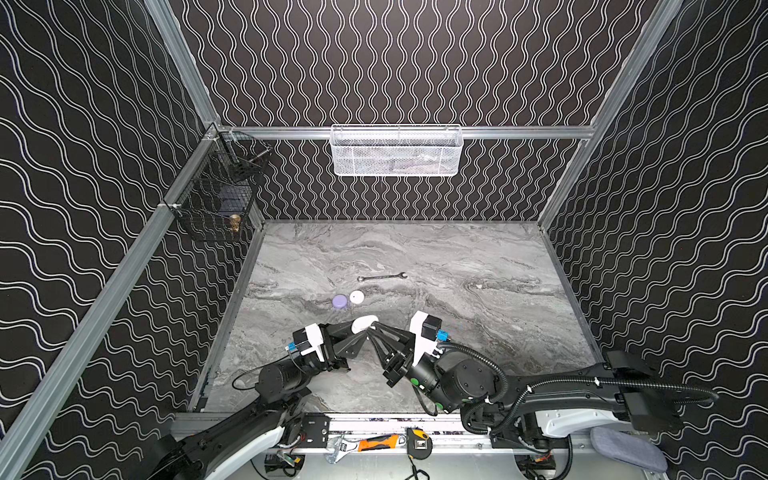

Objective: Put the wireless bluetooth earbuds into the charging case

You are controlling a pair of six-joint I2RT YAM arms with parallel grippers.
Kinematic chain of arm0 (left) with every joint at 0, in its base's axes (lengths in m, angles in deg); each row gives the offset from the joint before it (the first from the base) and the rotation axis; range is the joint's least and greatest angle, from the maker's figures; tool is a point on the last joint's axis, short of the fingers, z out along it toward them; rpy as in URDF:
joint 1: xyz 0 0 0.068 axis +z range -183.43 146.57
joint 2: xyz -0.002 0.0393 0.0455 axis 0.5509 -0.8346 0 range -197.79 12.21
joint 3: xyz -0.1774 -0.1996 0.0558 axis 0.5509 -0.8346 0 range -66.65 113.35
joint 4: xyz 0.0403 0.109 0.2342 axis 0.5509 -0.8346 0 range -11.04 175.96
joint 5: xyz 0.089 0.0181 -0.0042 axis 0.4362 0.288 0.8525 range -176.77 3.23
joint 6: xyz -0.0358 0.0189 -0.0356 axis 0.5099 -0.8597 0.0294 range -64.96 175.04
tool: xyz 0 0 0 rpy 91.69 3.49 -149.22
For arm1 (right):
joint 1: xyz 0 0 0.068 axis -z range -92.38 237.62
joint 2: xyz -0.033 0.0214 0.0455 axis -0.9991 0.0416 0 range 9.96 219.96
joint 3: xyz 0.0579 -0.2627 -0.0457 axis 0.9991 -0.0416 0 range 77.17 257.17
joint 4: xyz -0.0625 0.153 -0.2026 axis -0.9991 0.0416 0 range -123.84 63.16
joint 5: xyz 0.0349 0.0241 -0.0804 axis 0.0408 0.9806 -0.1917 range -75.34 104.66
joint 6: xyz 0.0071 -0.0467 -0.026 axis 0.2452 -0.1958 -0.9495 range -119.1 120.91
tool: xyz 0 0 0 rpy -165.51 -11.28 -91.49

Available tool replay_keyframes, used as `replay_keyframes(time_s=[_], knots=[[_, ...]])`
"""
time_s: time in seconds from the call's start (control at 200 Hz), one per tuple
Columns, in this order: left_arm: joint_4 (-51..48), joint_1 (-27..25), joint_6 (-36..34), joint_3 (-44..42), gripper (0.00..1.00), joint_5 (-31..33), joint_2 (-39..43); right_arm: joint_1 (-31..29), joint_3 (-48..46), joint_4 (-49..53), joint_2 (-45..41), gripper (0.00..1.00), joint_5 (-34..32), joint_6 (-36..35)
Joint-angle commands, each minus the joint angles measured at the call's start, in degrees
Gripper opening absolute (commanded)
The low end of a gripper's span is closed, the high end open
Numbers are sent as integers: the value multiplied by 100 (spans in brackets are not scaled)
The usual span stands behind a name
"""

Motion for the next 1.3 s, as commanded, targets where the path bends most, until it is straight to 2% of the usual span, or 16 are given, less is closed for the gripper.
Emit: replay_keyframes(time_s=[0.0,0.125,0.185,0.28,0.37,0.52,0.701,0.786,0.851,0.931,1.066,1.196,1.296], knots=[[-602,-4,316,90,0,355,145,9,6,695,-399,0,-668,216],[-2246,-4,1186,214,0,1034,547,10,-421,2805,-1338,0,-1288,1482],[-2778,-6,1404,193,0,1224,625,15,-604,4005,-1720,0,-1543,2327],[-3413,0,1791,84,0,1547,635,75,-680,6229,-1990,1,-1707,4082],[-3469,-1,1898,34,0,1400,383,193,-871,7274,-1919,4,-1233,4997],[-2950,-5,1966,-9,0,944,-331,488,-1276,7364,-1340,6,-129,5485],[-2316,-4,1823,116,0,305,-1126,995,-1810,6420,-763,9,950,5327],[-2022,-8,1684,151,0,83,-1352,1149,-1910,6102,-694,12,1191,5170],[-2022,-7,1514,209,0,-58,-1439,1164,-1864,6155,-735,24,1161,5102],[-2110,-2,1261,262,0,-233,-1445,1179,-1724,6408,-870,45,1000,5005],[-2065,-3,1004,227,0,-464,-1310,1164,-1381,6867,-1278,69,540,4609],[-2060,1,941,211,0,-680,-1021,1082,-956,6823,-1823,78,224,3572],[-2176,-1,912,244,0,-873,-838,858,-891,5984,-2209,79,175,2449]])
